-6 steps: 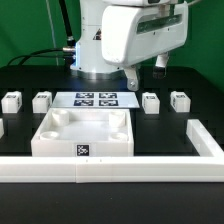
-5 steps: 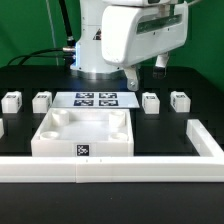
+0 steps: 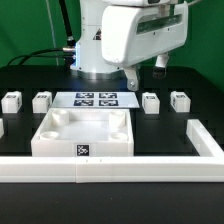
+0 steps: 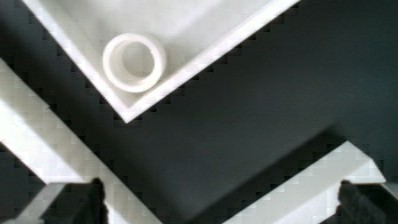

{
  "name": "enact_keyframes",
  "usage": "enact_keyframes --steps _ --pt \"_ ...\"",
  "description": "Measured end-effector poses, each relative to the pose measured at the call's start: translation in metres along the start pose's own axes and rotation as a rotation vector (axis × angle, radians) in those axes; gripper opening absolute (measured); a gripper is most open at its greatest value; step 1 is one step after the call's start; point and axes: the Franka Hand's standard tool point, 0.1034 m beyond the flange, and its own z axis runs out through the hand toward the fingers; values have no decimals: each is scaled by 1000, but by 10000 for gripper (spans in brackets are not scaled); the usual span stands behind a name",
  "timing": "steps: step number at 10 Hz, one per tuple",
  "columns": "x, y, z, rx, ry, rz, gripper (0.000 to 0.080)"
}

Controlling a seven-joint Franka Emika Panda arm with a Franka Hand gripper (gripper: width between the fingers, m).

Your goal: Assemble square table

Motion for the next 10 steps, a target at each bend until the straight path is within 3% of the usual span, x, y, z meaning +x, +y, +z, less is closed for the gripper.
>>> enact_keyframes --steps 4,6,8,9,10 --pt "-1 1 0 -2 2 -22 650" --pt "-15 4 9 -9 9 -218 650" --pt "-27 3 16 4 -12 -377 650" --pt "-30 1 17 21 -24 -356 650" --pt "-30 1 17 19 -23 -356 650"
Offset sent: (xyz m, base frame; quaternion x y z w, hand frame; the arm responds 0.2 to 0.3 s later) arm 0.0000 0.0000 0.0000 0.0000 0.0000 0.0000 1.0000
